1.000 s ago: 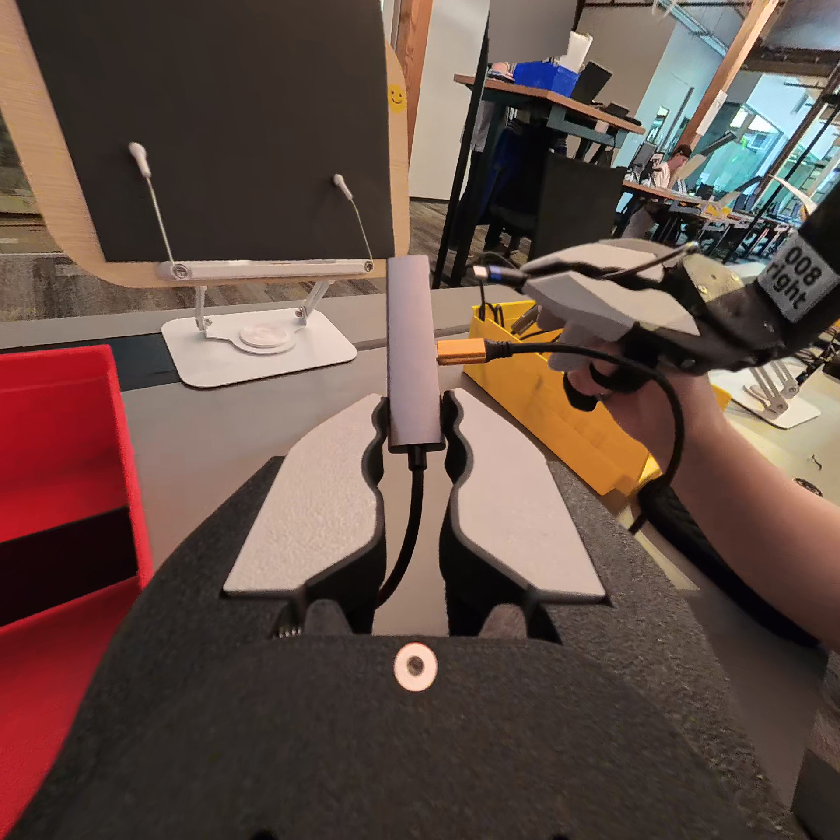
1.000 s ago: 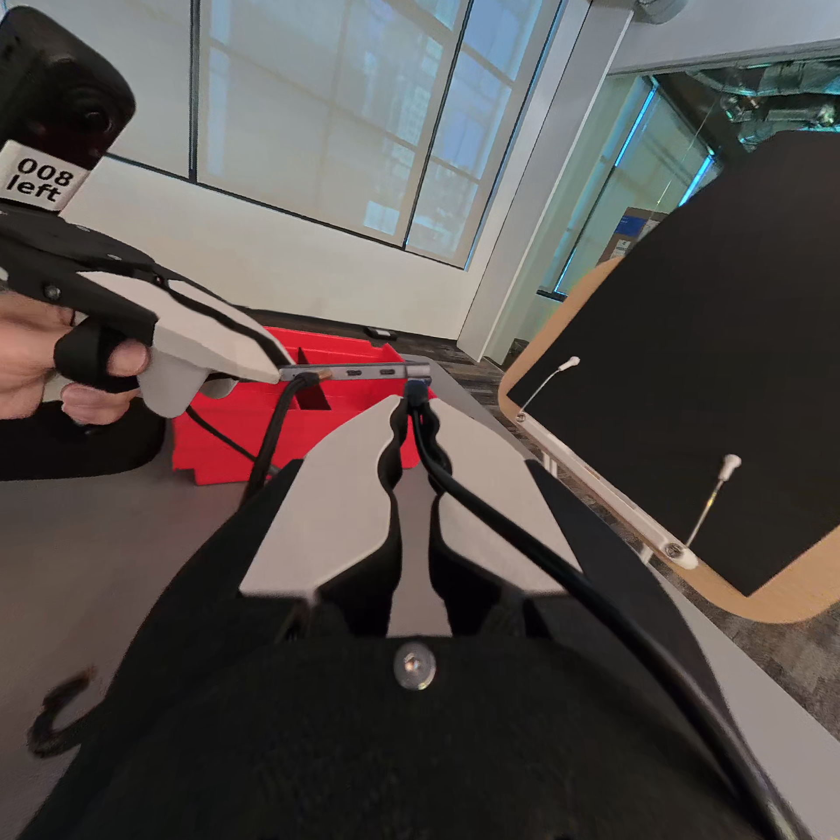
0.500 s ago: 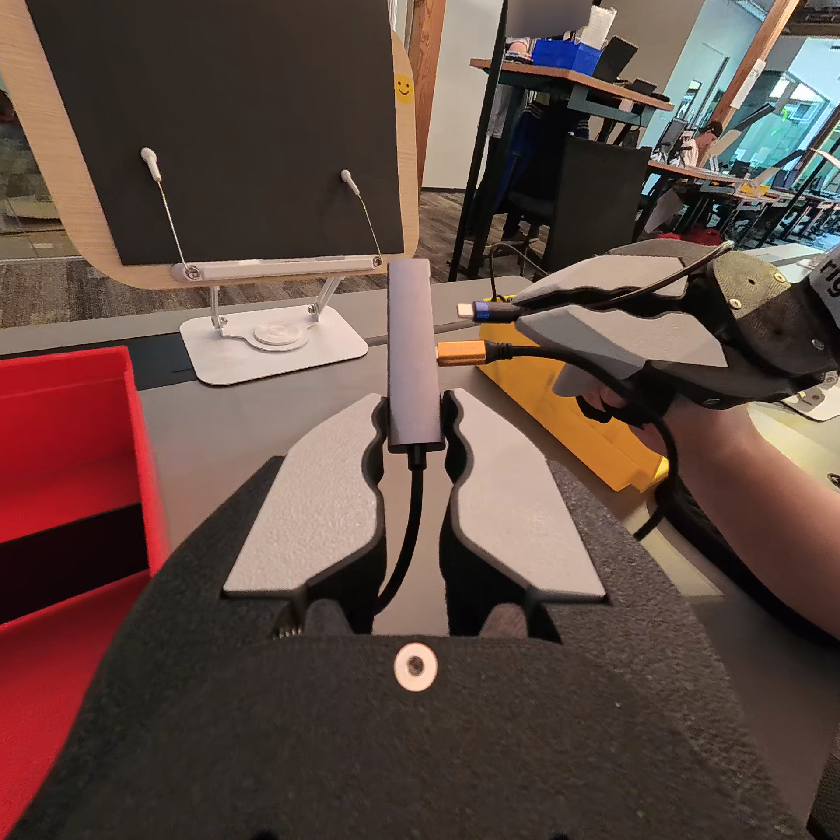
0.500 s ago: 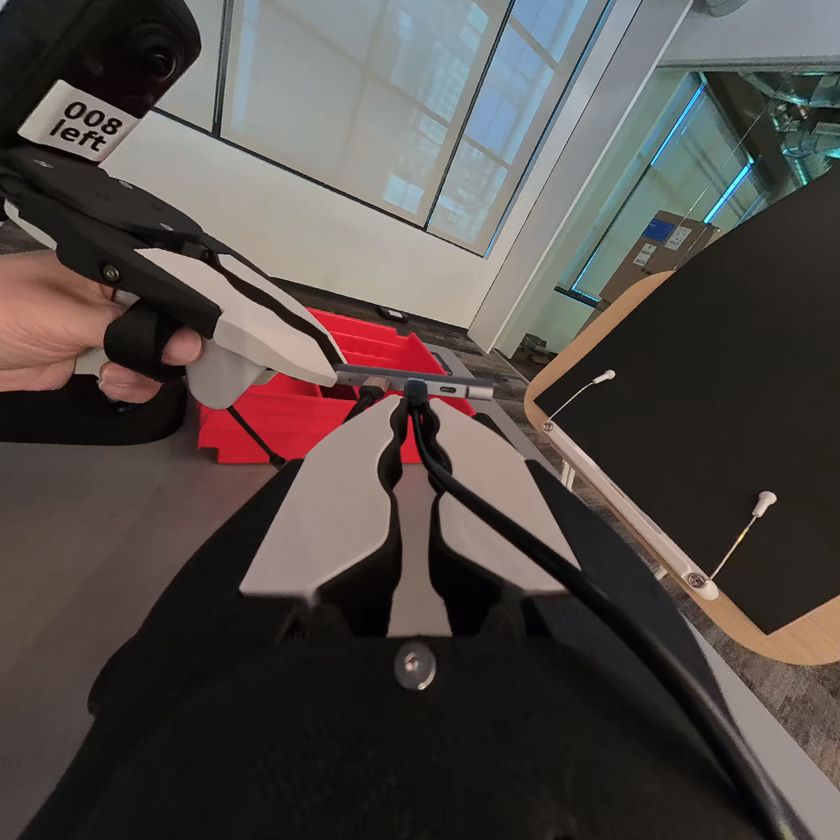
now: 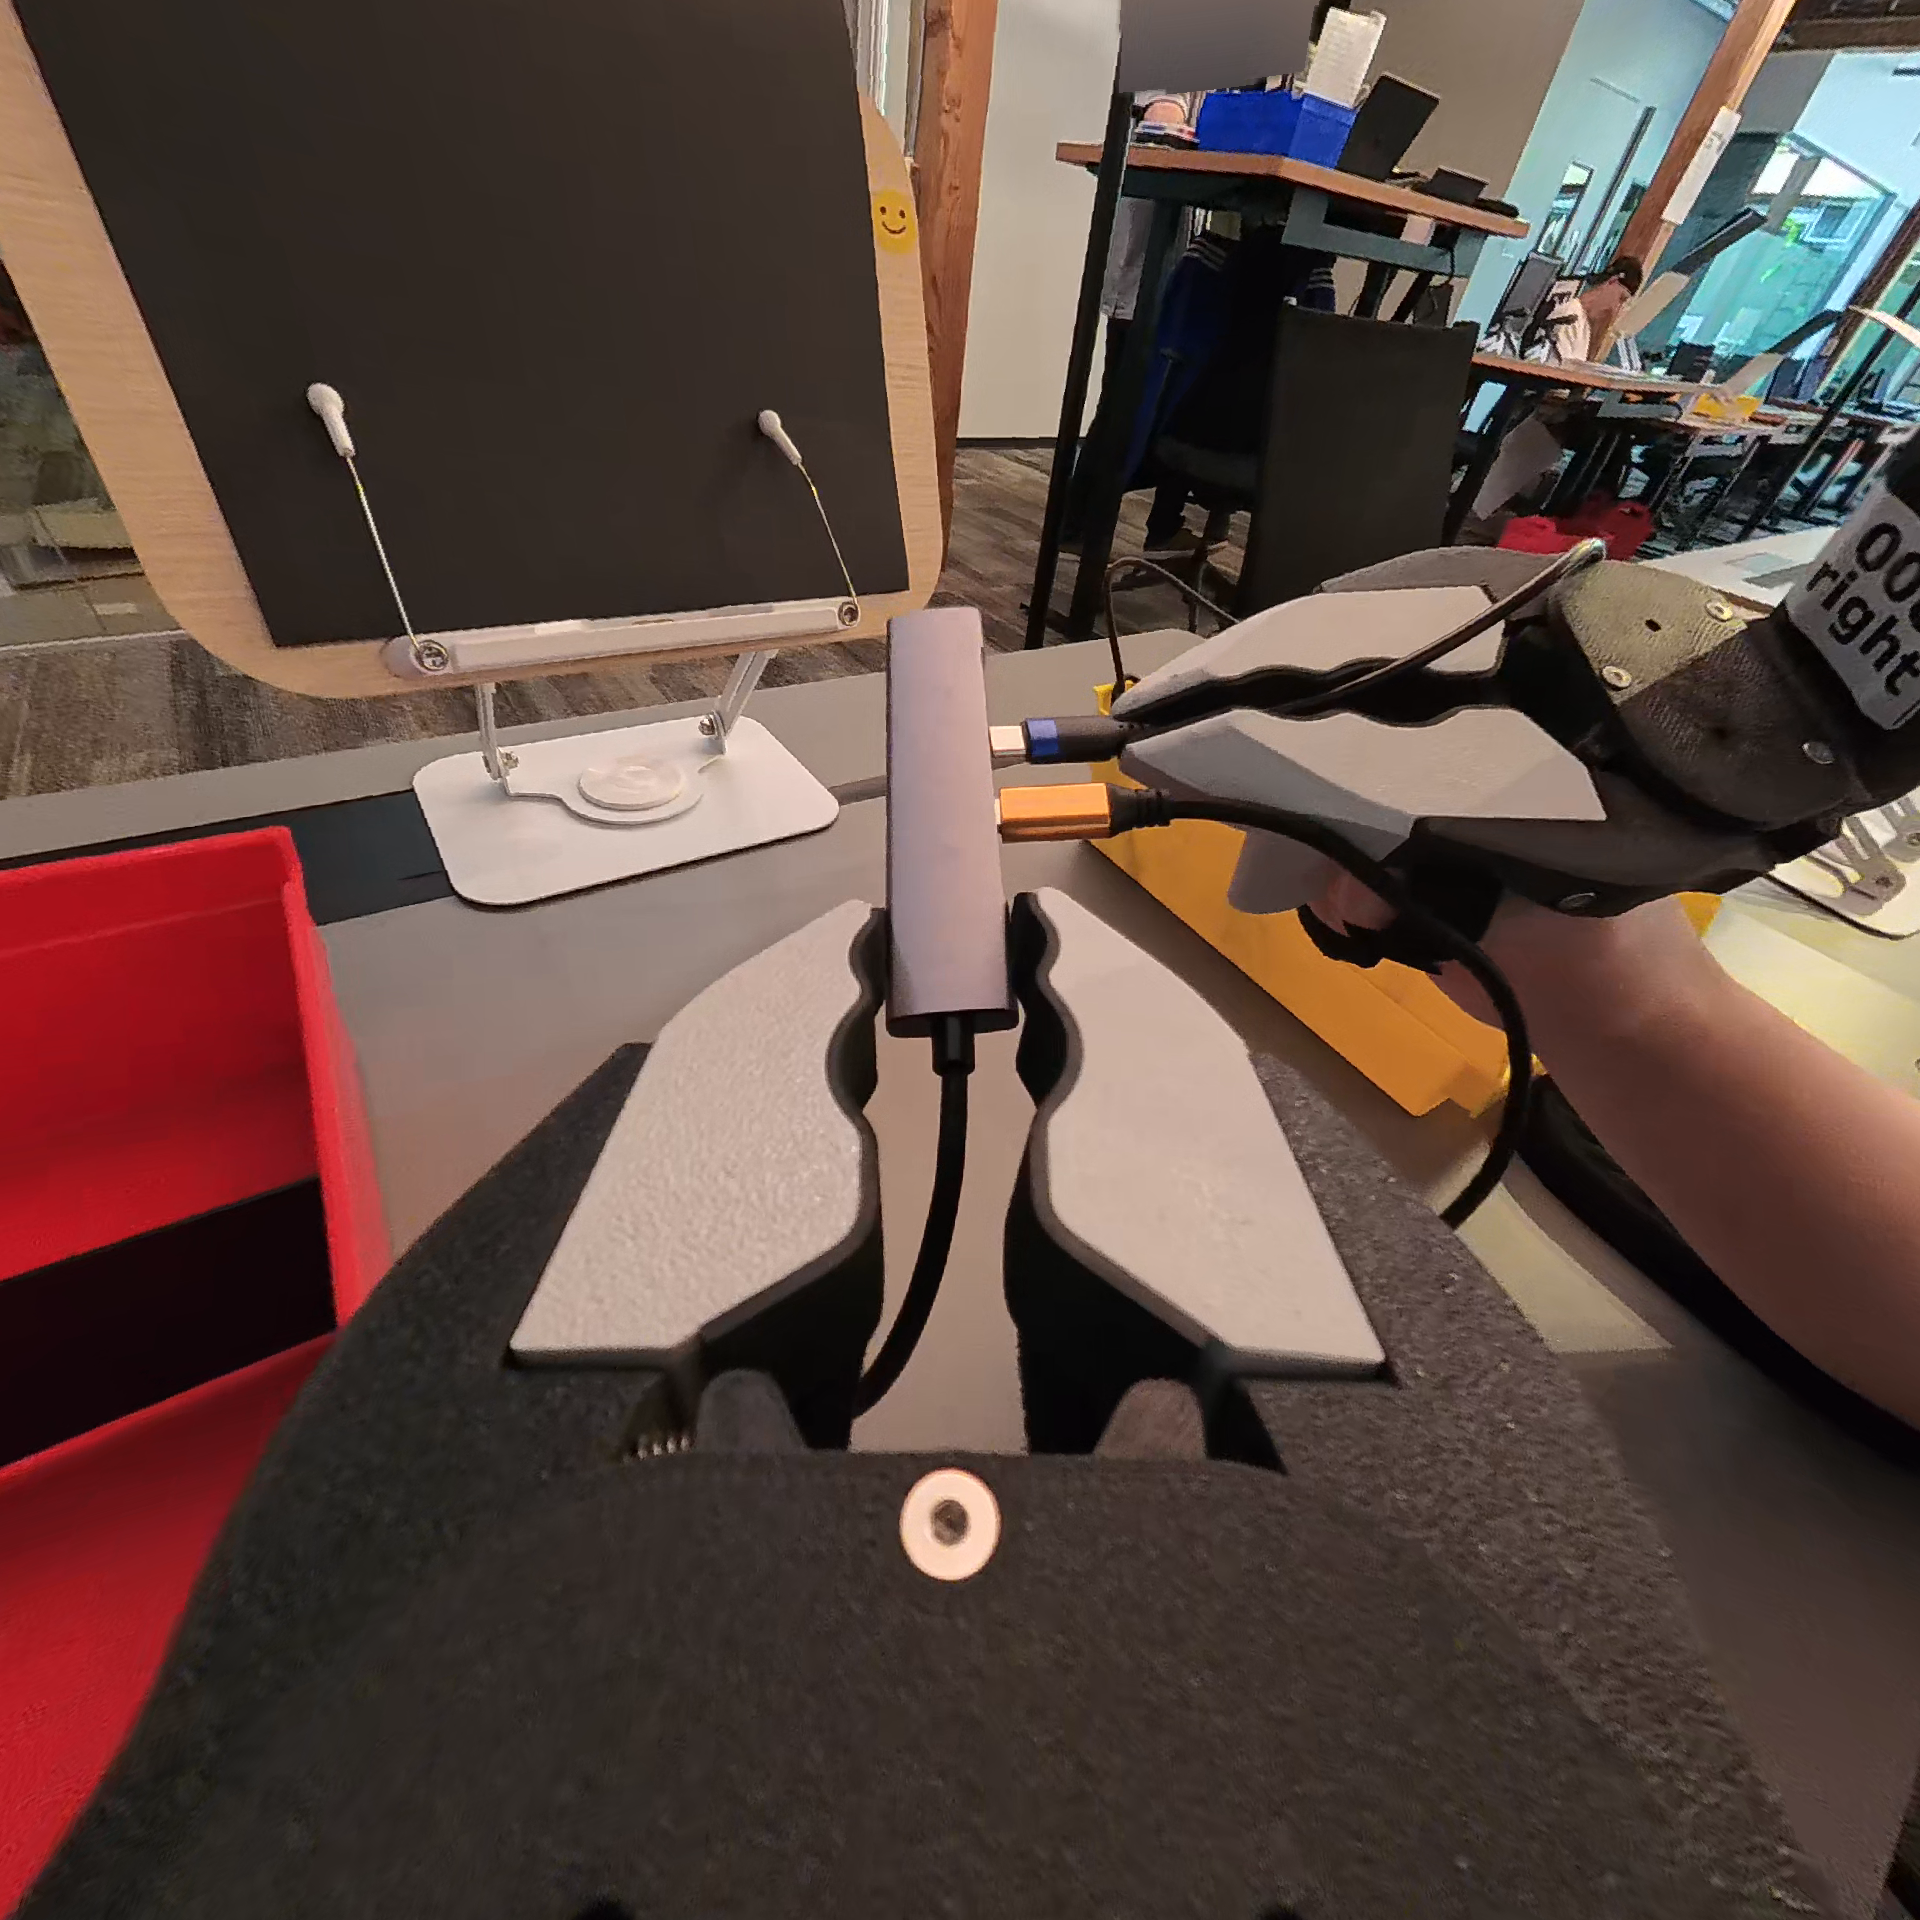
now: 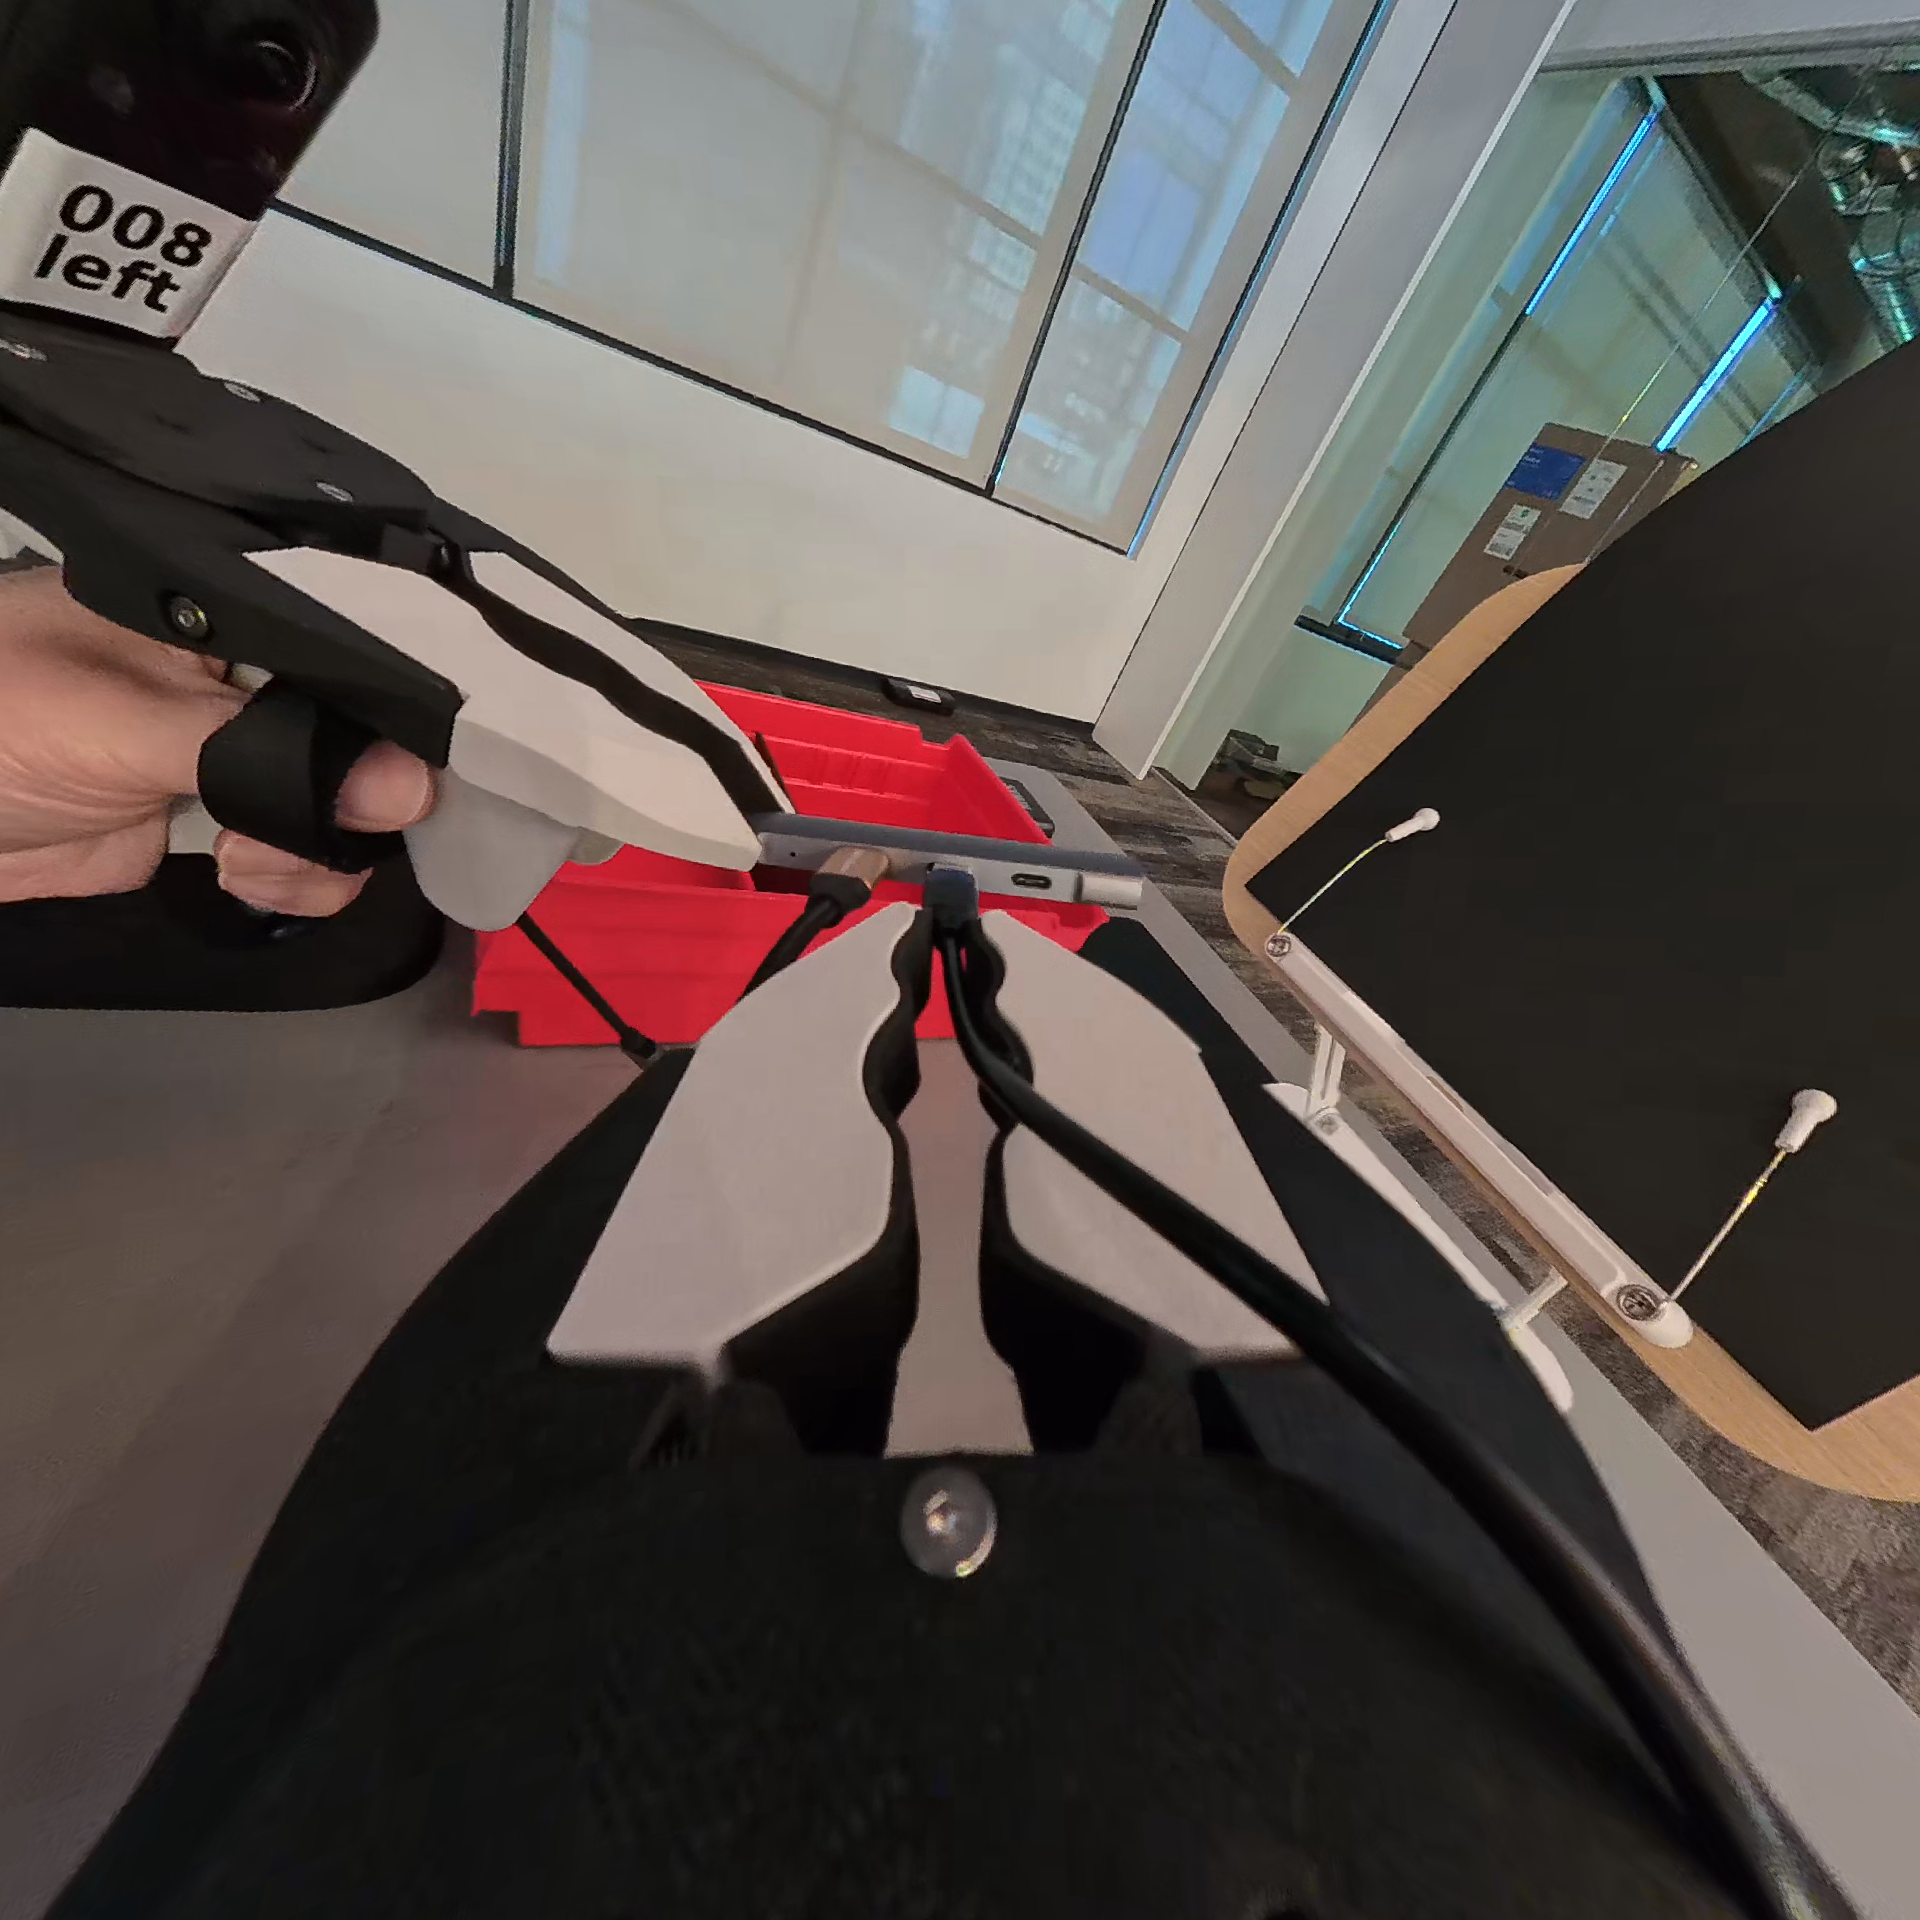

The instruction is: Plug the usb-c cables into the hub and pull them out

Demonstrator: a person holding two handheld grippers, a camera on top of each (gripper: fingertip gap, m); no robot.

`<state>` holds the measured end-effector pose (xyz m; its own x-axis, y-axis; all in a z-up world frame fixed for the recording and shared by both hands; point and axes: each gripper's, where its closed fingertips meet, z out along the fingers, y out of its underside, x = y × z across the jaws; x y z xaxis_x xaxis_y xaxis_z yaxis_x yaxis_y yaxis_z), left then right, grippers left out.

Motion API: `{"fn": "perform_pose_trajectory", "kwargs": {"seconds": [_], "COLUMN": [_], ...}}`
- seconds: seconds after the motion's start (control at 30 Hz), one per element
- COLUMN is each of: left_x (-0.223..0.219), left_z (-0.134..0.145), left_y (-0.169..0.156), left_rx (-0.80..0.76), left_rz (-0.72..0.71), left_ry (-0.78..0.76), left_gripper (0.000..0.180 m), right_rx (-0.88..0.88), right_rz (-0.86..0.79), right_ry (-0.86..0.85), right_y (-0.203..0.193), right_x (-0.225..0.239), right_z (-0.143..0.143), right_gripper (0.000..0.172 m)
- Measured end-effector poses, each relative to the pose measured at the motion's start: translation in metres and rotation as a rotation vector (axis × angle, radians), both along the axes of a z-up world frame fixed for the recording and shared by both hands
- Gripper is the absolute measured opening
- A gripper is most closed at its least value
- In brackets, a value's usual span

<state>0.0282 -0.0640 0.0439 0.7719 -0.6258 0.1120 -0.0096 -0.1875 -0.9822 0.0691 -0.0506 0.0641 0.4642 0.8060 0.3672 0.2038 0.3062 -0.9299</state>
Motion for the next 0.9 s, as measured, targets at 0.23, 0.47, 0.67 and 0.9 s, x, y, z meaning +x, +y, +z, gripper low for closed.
{"fn": "perform_pose_trajectory", "kwargs": {"seconds": [0.23, 0.47, 0.67, 0.9], "left_x": [0.0009, 0.0020, 0.0021, 0.0009], "left_z": [-0.0003, 0.0025, -0.0015, 0.0002], "left_y": [-0.0004, -0.0025, -0.0042, -0.0067], "left_rx": [0.006, 0.030, 0.033, 0.054], "left_rz": [-0.011, -0.026, -0.058, -0.060], "left_ry": [-0.003, 0.026, 0.027, 0.035], "left_gripper": [0.022, 0.022, 0.022, 0.023], "right_rx": [-0.022, -0.001, -0.007, -0.016], "right_rz": [0.005, -0.001, 0.011, 0.022], "right_ry": [0.004, 0.013, 0.033, 0.068], "right_y": [0.0004, -0.0012, -0.0027, -0.0046], "right_x": [-0.0011, -0.0014, -0.0035, -0.0052], "right_z": [-0.0020, 0.0010, 0.0007, 0.0012], "right_gripper": [0.006, 0.006, 0.006, 0.006]}}
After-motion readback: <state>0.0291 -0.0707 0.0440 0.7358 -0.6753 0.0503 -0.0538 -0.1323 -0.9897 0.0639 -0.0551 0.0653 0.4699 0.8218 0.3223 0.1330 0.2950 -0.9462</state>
